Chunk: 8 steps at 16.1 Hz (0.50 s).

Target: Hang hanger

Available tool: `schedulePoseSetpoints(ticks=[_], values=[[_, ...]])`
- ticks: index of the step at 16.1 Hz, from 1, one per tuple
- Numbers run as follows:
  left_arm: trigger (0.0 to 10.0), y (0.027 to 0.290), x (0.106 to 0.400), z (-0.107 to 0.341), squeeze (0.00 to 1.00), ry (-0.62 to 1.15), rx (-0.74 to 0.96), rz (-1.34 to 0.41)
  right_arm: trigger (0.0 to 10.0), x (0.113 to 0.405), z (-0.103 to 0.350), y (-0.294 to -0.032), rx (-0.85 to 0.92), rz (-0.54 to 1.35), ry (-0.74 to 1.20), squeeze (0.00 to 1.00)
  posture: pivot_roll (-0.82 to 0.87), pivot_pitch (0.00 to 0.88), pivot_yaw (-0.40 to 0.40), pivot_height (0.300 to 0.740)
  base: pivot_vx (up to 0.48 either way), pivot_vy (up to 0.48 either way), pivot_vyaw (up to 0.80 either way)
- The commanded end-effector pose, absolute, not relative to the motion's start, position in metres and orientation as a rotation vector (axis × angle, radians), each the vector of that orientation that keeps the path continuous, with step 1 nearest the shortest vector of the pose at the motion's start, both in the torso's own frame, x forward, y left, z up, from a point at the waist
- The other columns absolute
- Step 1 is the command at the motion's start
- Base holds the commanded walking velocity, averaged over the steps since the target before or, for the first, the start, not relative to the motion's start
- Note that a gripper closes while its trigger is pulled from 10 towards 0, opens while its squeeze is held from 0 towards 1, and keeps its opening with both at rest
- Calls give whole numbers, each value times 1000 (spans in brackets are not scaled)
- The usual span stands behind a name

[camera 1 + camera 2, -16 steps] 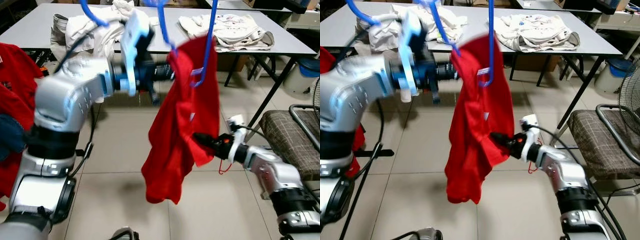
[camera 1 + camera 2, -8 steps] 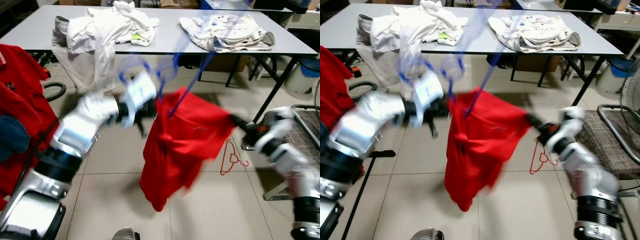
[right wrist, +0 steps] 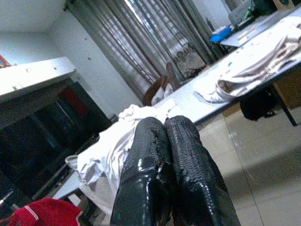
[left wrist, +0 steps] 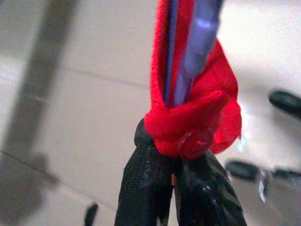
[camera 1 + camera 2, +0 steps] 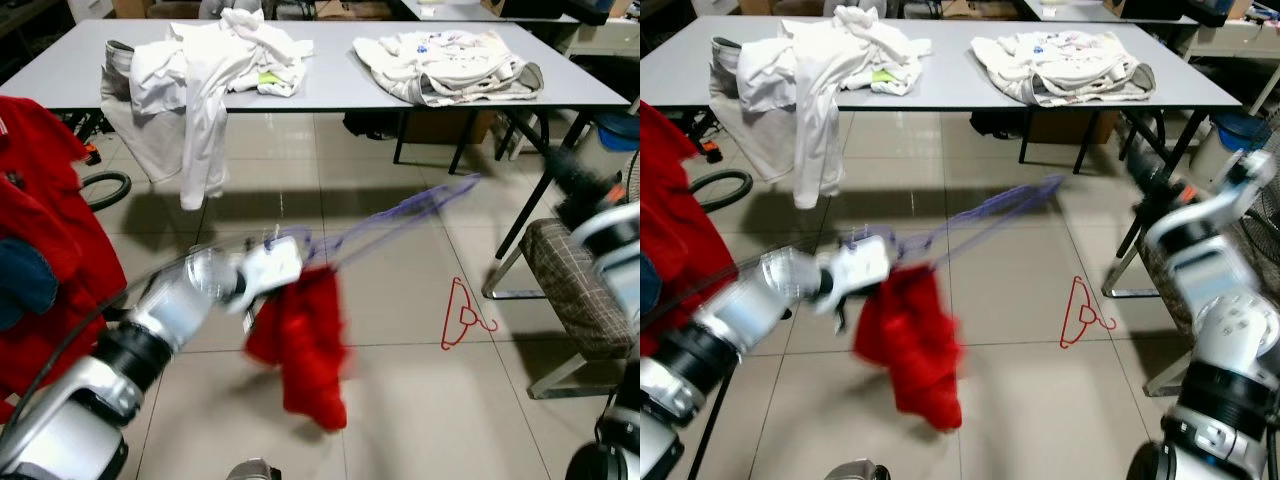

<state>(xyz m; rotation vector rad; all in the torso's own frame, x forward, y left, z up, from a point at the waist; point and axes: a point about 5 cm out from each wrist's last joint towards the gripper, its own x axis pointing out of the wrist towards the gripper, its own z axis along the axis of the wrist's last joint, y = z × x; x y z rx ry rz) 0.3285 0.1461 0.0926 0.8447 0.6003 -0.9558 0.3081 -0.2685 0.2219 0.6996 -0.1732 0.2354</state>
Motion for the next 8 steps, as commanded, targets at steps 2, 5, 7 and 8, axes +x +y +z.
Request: schedulePoseSetpoints(ticks=[2, 5, 7, 8], values=[[0, 135, 336, 103, 0, 495, 787, -944, 0, 307, 217, -257, 564, 276, -80, 0, 23, 13, 8, 740, 0, 0, 0], [0, 133, 340, 118, 0, 431, 708, -942, 10000, 299, 194, -233, 247, 332, 40, 0, 32, 12, 8, 740, 0, 0, 0], [0, 146, 340, 126, 0, 453, 747, -994, 10000, 287, 225, -216, 253, 519, -158, 1000, 44, 4, 7, 740, 0, 0, 0], [0, 150, 339, 128, 0, 470, 767, -1012, 10000, 280, 241, -211, 223, 626, -216, 1000, 47, 1, 6, 740, 0, 0, 0]])
